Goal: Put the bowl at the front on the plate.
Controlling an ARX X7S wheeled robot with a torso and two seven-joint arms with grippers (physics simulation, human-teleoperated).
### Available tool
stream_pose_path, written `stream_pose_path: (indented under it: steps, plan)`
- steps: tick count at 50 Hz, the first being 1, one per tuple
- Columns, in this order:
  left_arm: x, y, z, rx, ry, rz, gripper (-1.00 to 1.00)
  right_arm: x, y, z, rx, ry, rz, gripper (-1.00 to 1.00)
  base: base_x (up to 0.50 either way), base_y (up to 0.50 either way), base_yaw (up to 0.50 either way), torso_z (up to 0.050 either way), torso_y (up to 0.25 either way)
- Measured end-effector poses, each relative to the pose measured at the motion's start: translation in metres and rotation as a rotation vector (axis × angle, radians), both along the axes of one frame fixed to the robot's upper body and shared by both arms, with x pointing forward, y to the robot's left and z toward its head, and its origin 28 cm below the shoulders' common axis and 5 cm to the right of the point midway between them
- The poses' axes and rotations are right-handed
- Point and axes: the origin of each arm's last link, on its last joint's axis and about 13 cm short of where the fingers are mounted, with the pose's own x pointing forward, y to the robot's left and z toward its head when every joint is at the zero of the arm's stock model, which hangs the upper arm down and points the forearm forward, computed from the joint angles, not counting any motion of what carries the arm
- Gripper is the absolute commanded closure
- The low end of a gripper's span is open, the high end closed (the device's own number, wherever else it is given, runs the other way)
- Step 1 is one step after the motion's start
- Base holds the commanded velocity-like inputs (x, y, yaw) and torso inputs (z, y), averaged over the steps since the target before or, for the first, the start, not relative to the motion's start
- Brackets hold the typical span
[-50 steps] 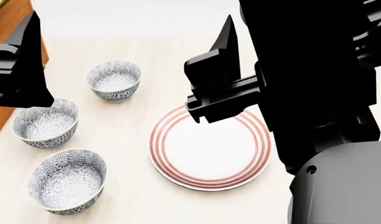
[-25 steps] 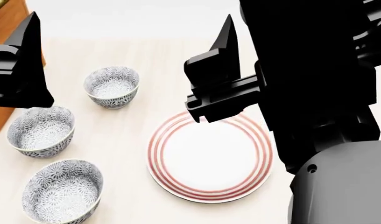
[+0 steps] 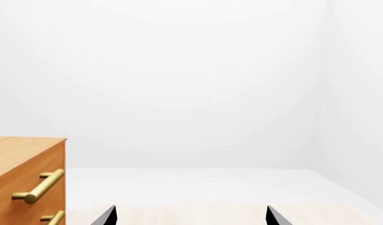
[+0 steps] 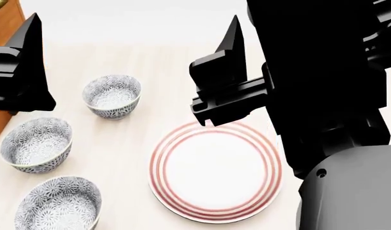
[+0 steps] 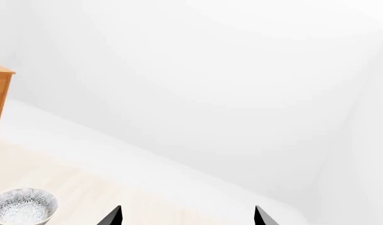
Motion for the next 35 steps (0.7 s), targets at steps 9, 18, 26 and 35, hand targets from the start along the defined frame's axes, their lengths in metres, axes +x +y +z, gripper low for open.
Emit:
stream_pose_path:
  steps: [9, 18, 26, 35]
  plan:
    - [0.0001, 0.0000, 0.0001, 0.000, 0.000, 0.000, -1.00, -0.0002, 0.0000, 0.0001, 0.001, -0.001, 0.001, -1.00, 0.09, 0.00, 0.00, 0.000, 0.000]
    - [-0.0001, -0.0003, 0.0003, -0.001, 0.001, -0.002, -1.00, -0.0001, 0.0001, 0.0006, 0.002, -0.003, 0.002, -1.00, 0.10, 0.00, 0.00, 0.000, 0.000]
    - [-0.0002, -0.0002, 0.0003, -0.001, 0.001, -0.003, -1.00, 0.0002, 0.0005, 0.0011, 0.002, -0.003, 0.004, -1.00, 0.10, 0.00, 0.00, 0.000, 0.002]
    - [-0.0009, 0.0001, 0.0005, -0.003, 0.001, -0.006, -1.00, 0.0003, 0.0005, 0.0010, 0.002, -0.004, 0.004, -1.00, 0.10, 0.00, 0.00, 0.000, 0.000]
